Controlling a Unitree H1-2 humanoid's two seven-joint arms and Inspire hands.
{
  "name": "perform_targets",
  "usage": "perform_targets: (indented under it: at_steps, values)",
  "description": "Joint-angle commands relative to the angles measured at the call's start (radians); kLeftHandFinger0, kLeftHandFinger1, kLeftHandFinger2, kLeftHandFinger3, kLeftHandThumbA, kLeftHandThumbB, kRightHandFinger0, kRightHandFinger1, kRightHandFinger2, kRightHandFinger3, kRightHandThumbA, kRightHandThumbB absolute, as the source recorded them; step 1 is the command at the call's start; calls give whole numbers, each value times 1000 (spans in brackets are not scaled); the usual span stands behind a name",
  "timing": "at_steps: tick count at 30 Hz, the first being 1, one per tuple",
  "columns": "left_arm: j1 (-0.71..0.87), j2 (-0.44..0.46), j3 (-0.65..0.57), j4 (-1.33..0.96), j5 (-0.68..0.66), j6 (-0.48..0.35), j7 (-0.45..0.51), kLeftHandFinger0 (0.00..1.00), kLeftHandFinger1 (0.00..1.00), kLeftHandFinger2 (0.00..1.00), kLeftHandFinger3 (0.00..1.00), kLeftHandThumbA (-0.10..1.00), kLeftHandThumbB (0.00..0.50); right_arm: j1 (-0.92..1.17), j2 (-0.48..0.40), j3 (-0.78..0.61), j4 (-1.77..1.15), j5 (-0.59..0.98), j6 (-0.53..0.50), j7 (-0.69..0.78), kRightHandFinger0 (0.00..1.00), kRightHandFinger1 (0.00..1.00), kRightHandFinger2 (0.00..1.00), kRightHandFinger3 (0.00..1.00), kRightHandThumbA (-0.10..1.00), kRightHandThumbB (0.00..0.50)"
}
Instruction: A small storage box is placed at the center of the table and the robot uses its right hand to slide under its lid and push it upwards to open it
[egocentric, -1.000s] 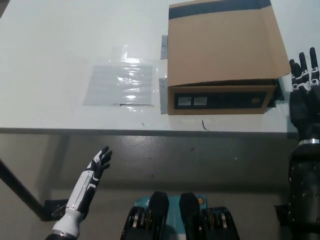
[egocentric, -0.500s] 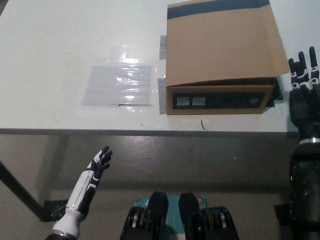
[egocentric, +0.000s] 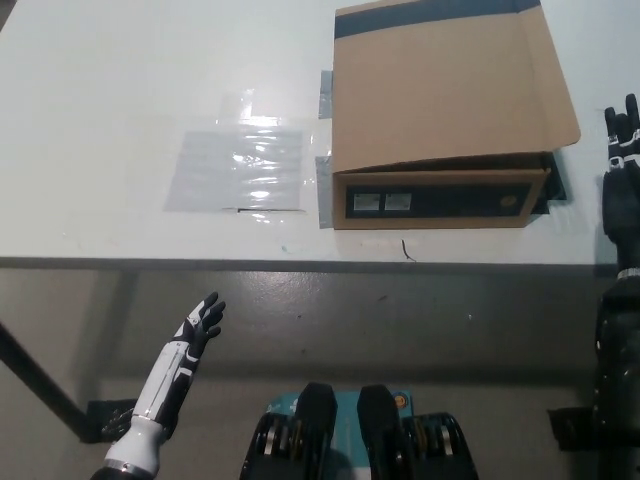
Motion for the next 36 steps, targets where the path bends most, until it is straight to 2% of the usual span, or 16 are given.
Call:
perform_targets:
  at_steps: [1,9,23,29,30,36]
  values:
    - [-13,11,7,-21,-17,-26,-11,1000,1000,1000,1000,1000,500,-59,2,-1,2,-4,-41,47,1000,1000,1000,1000,1000,257]
    - [-15,14,6,-22,-6,-34,-6,1000,1000,1000,1000,1000,500,-75,22,9,65,-39,-58,35,1000,1000,1000,1000,1000,273]
    - [-16,10,7,-24,-5,-29,-2,1000,1000,1000,1000,1000,500,-81,75,46,71,-65,-23,11,1000,1000,1000,1000,1000,257]
    - [-17,11,6,-19,-7,-40,-5,1000,1000,1000,1000,1000,500,-82,83,51,57,-65,-7,4,1000,1000,1000,1000,1000,276]
    - [-16,12,6,-25,-15,-34,-10,1000,1000,1000,1000,1000,500,-84,86,51,38,-51,4,9,1000,1000,1000,1000,1000,292]
    - [-16,11,7,-24,-9,-32,-6,1000,1000,1000,1000,1000,500,-81,95,57,-41,-34,34,5,1000,1000,1000,1000,1000,299]
